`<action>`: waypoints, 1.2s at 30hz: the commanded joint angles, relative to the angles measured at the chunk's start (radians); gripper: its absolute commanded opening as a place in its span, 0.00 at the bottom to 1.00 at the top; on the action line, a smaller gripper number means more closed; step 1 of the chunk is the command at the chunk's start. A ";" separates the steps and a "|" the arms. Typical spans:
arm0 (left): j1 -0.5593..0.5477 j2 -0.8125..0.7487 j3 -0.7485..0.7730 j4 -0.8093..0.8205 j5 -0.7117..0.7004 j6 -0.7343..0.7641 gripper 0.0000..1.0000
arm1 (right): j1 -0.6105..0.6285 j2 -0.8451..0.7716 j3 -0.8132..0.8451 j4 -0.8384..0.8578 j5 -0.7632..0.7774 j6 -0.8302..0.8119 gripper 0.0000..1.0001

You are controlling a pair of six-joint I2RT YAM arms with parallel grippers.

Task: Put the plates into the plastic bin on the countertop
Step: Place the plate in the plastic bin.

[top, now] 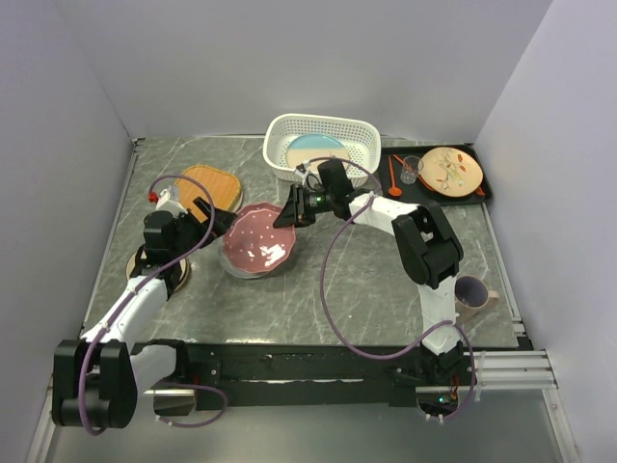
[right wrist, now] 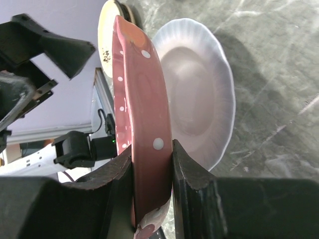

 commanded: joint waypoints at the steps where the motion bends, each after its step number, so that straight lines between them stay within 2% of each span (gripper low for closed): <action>1: -0.003 -0.043 0.023 0.016 -0.025 0.021 0.99 | -0.018 -0.017 0.089 0.078 -0.028 0.050 0.00; 15: -0.003 -0.036 0.000 0.028 -0.018 0.027 0.99 | -0.133 0.032 0.252 0.068 0.061 0.103 0.00; 22: -0.003 -0.037 -0.009 0.030 -0.023 0.028 0.99 | -0.204 0.069 0.418 -0.004 0.091 0.103 0.00; 36: -0.005 -0.016 -0.019 0.056 0.001 0.024 0.99 | -0.293 0.203 0.655 -0.004 0.125 0.208 0.00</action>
